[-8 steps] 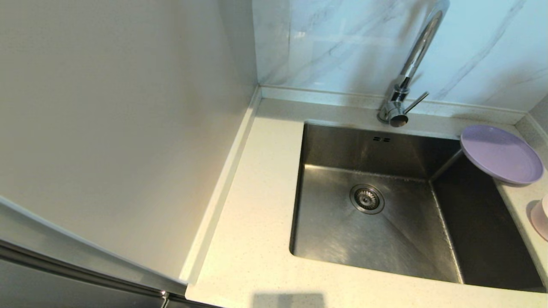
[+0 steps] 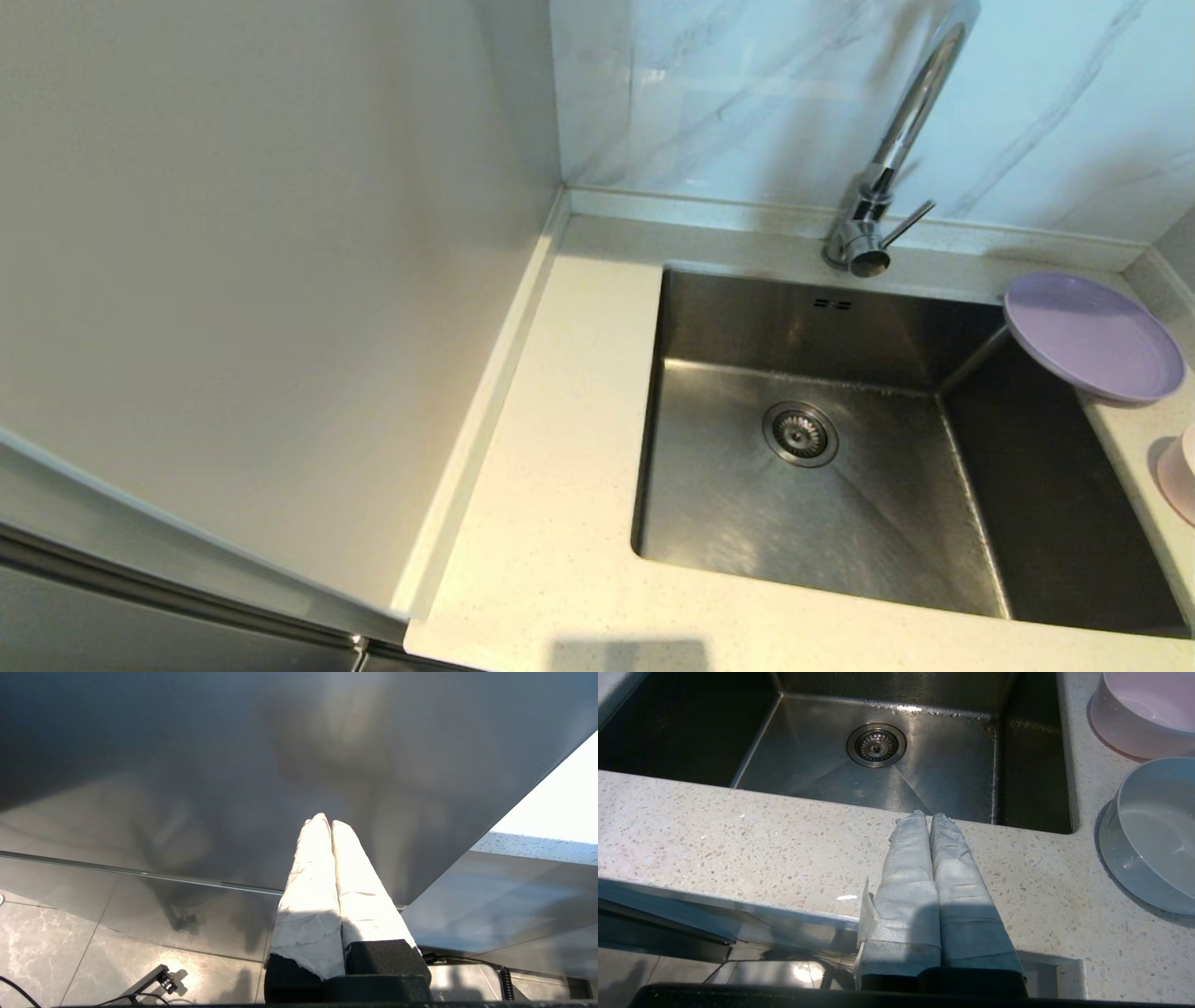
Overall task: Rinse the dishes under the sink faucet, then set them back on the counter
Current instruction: Turn on the faucet
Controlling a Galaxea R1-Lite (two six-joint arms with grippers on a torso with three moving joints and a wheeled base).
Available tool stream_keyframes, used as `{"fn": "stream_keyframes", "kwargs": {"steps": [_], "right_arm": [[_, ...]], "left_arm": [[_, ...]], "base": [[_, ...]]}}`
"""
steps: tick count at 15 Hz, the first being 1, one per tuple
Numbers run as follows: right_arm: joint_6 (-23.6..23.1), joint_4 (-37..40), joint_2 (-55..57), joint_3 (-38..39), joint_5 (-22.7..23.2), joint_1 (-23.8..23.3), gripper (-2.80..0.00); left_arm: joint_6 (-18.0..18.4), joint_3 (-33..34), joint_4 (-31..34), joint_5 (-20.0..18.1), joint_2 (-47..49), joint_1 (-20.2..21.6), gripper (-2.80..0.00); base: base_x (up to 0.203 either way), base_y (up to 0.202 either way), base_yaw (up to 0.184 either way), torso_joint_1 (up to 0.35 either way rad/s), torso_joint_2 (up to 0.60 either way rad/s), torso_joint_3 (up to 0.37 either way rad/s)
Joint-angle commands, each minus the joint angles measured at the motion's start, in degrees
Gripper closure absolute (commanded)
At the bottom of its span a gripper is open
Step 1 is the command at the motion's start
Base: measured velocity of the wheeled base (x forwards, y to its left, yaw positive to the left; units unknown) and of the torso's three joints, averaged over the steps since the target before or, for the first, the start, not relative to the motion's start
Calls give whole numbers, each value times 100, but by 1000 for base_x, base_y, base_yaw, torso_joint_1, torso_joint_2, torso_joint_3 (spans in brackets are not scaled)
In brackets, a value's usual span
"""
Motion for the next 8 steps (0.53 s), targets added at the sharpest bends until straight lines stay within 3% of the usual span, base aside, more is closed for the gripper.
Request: {"fn": "stream_keyframes", "kwargs": {"steps": [1,8], "right_arm": [[3,0,8,53,1,8,0],[3,0,8,53,1,0,0]], "left_arm": [[-1,0,0,-2,0,0,0],[-1,0,0,-2,0,0,0]], "base": [[0,0,0,0,0,0],[0,0,0,0,0,0]]}}
